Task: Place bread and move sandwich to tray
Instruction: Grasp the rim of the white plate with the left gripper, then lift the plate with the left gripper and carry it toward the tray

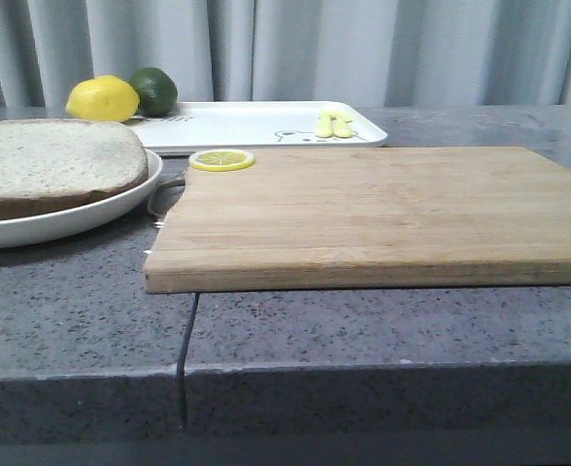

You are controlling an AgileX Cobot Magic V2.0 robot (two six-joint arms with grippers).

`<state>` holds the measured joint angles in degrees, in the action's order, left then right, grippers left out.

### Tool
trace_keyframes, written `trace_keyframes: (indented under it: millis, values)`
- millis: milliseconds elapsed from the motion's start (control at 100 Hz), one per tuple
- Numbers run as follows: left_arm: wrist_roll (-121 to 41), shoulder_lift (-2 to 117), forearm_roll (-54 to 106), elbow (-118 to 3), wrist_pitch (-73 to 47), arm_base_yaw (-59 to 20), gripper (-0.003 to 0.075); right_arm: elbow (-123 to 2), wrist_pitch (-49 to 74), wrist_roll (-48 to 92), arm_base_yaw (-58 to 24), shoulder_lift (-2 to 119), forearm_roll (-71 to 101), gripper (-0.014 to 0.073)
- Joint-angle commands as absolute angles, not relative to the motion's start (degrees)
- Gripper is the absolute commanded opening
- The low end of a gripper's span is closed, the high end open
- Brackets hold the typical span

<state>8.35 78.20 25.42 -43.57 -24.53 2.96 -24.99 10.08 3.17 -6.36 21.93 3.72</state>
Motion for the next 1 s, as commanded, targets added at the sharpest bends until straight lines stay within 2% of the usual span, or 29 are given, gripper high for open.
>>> trace_keyframes:
  millis: [0, 440, 990]
  values:
    - [8.8, 77.99, 26.02, -44.13, -26.78, 2.81, 0.032, -26.38, 5.5, 2.99, -6.03, 22.13, 3.34, 0.0269]
    - [8.8, 77.99, 31.5, -44.13, -27.32, 2.81, -0.002, -26.38, 5.5, 2.99, -6.03, 22.13, 3.34, 0.0269]
    - [8.8, 73.26, 36.39, -45.95, -29.32, 2.81, -0.0019, -26.38, 5.57, 2.99, -6.03, 22.13, 3.34, 0.0269]
